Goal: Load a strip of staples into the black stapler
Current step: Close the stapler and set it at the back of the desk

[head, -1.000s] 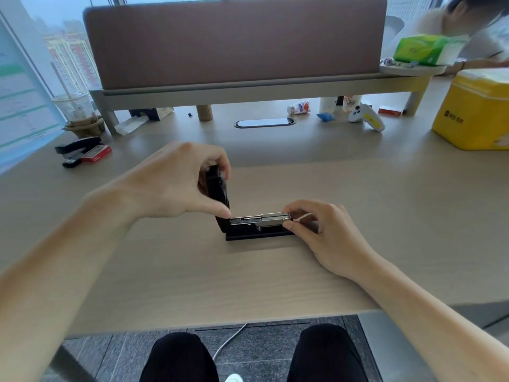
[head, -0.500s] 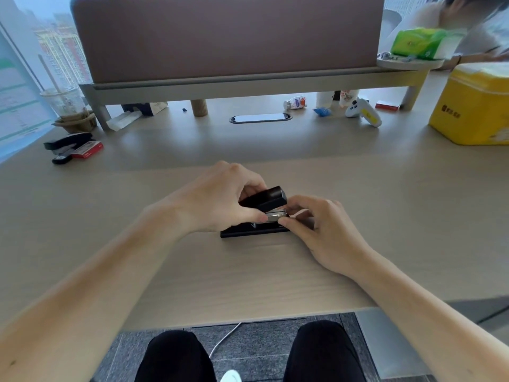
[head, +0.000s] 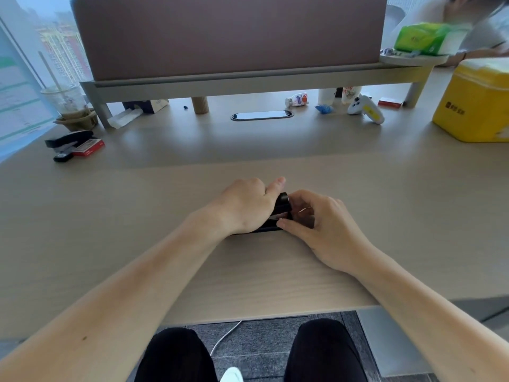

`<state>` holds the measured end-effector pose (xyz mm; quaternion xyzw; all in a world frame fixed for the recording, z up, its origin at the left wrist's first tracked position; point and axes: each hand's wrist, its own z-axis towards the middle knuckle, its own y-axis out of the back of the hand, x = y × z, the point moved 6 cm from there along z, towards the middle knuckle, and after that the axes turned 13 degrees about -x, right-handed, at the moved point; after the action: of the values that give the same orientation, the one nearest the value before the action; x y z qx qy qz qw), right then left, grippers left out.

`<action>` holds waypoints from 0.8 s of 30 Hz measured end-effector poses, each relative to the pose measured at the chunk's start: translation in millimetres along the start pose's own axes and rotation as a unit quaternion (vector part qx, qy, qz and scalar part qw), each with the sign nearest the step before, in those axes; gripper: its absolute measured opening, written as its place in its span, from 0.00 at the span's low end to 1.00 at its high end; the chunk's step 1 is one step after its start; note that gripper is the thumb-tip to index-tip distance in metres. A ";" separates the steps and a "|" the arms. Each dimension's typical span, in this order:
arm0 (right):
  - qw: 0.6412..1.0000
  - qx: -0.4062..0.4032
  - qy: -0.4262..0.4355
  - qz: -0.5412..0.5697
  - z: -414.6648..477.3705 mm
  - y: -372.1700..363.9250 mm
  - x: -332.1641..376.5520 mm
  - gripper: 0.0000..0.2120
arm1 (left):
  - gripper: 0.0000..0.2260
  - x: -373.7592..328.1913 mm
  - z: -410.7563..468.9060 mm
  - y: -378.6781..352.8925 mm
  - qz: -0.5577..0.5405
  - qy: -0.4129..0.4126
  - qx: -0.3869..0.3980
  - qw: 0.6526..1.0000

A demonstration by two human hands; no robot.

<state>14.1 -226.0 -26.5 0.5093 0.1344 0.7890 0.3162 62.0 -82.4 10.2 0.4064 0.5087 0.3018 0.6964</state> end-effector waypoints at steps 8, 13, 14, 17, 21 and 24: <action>1.000 0.006 0.002 -0.004 1.0 -2.1 -1.3 0.10 | 0.31 0.6 -0.1 -6.8 0.022 -0.021 -0.012 0.999; 1.000 0.007 0.000 -0.001 0.7 -1.5 -1.1 0.10 | 0.27 1.3 0.9 -5.8 -0.005 -0.047 -0.029 0.998; 1.000 0.010 -0.002 0.002 0.3 -1.4 -0.9 0.10 | 0.24 3.3 0.4 -2.0 -0.028 -0.056 -0.041 0.997; 1.000 0.008 -0.002 0.002 -1.2 -0.6 0.8 0.11 | 0.13 14.2 -9.1 18.7 -0.095 -0.102 -0.080 0.987; 0.999 0.015 0.020 -0.026 -0.2 0.2 6.6 0.14 | 0.15 38.6 -26.8 28.1 -0.107 -0.163 -0.044 0.980; 0.997 0.037 0.044 -0.055 6.0 -0.5 14.7 0.22 | 0.14 51.7 -30.6 25.9 -0.085 -0.169 -0.058 0.980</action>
<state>15.5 -216.9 -13.6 0.4772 0.2049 0.7866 0.3339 48.1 -18.8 4.2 0.3657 0.3980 0.1977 0.8178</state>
